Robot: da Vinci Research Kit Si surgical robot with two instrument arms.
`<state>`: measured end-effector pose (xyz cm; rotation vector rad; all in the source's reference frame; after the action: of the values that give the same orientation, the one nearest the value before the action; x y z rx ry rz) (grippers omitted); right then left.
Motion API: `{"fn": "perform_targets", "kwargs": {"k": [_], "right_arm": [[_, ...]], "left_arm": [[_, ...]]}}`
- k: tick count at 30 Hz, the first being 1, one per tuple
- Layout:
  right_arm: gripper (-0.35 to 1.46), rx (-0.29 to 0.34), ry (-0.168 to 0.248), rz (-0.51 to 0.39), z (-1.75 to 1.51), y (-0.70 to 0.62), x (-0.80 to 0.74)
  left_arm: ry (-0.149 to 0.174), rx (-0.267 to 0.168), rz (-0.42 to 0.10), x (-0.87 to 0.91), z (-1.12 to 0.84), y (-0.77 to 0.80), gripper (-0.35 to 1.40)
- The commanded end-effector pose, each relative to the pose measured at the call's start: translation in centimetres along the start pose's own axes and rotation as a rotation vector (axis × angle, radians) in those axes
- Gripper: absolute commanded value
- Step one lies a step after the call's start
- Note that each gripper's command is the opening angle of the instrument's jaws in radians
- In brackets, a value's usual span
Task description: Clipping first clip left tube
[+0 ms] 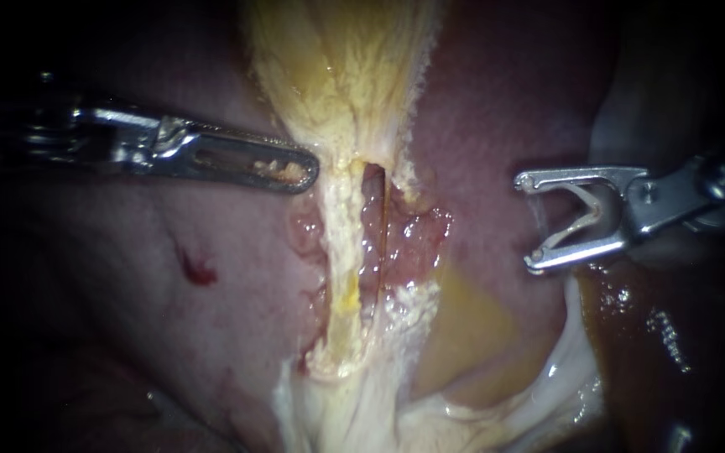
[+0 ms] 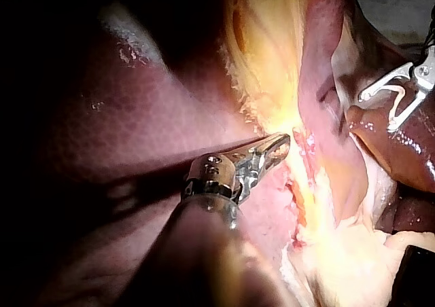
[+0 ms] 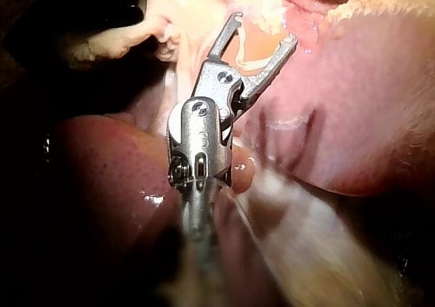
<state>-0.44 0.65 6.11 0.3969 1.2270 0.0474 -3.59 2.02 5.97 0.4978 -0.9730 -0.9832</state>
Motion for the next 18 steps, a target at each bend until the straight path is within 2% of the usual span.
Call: {"fn": "perform_targets", "kwargs": {"k": [1, 6, 10, 18], "right_arm": [[0.5, 0.0, 0.0, 0.0, 0.0, 0.0, 0.0], [0.5, 0.0, 0.0, 0.0, 0.0, 0.0, 0.0], [0.5, 0.0, 0.0, 0.0, 0.0, 0.0, 0.01], [0.5, -0.001, 0.0, 0.0, 0.01, 0.0, 0.01]], "left_arm": [[0.001, 0.003, 0.0, 0.0, -0.01, 0.0, -0.35], [0.003, 0.007, -0.001, -0.02, -0.08, -0.01, -0.35], [0.008, 0.018, -0.005, -0.1, -0.24, -0.01, -0.35], [-0.001, 0.007, -0.013, -0.24, -0.61, -0.02, -0.35]]}}
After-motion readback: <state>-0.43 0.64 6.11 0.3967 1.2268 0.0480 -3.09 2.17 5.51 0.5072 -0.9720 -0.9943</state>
